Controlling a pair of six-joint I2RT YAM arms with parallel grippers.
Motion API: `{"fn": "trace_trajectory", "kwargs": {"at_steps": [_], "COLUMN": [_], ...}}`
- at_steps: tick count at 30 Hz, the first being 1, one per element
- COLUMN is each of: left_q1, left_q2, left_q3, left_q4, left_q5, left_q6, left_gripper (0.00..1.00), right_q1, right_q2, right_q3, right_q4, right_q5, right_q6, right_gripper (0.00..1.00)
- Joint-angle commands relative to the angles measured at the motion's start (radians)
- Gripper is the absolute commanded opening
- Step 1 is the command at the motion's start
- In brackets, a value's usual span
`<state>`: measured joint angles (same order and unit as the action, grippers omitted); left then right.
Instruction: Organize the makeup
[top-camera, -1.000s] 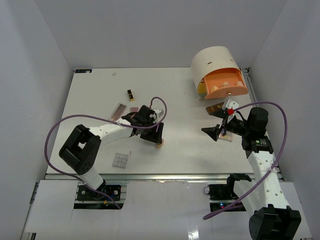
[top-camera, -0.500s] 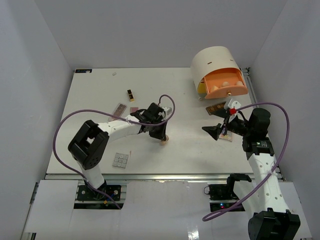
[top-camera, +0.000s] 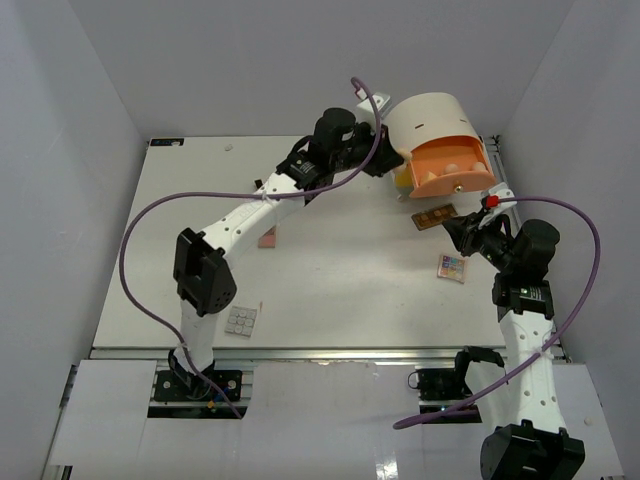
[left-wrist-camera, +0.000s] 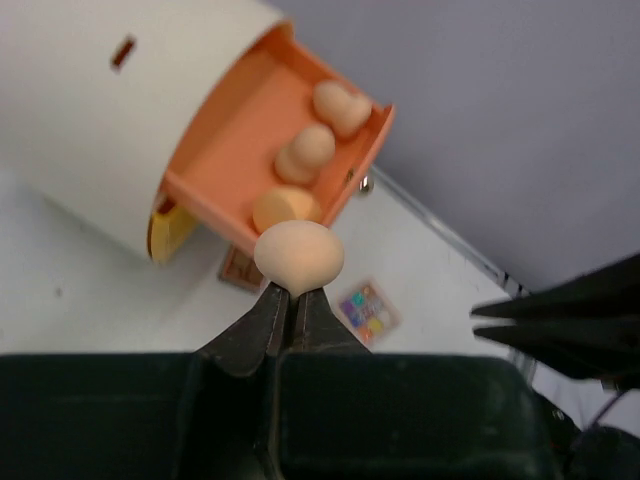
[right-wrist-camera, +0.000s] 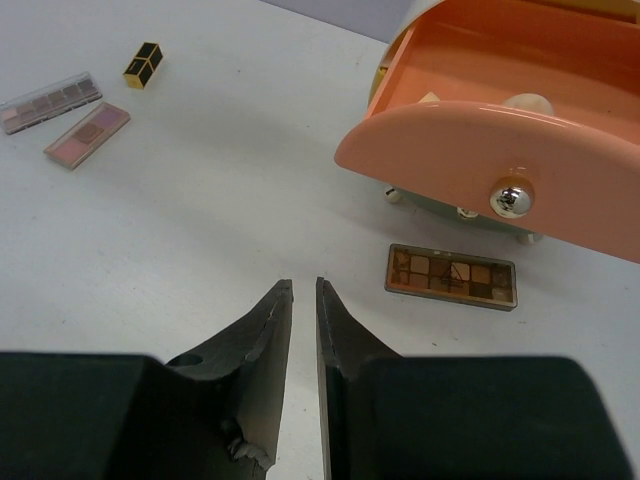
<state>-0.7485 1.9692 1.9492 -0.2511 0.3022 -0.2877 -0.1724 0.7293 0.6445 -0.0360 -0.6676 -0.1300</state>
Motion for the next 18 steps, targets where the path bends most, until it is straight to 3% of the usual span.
{"fn": "trace_trajectory", "kwargs": {"at_steps": [1,5,13,18], "left_q1": [-0.004,-0.005,-0.007,-0.009], "left_q2": [0.184,0.280,0.363,0.387], "left_q3": [0.270,0.417,0.433,0.435], "left_q4": [0.012,0.086,0.185,0.212], "left_q5": [0.064,0.066,0.064,0.043], "left_q6": [0.020,0.002,-0.075,-0.100], "left_gripper": [0.00,0.03,0.23,0.28], "right_q1": [-0.012,-0.015,-0.017,-0.017], "right_q2": [-0.007,-0.004,-0.005,-0.003], "right_q3": [0.005,0.001,-0.007,-0.011], "right_q4": [0.061,0.067,0.079,0.087], "right_q5": [-0.016,-0.036,-0.049,-0.063], "right_q6": [0.028,0.038,0.041,0.045], "right_gripper": [0.22,0.23,0.23,0.23]}}
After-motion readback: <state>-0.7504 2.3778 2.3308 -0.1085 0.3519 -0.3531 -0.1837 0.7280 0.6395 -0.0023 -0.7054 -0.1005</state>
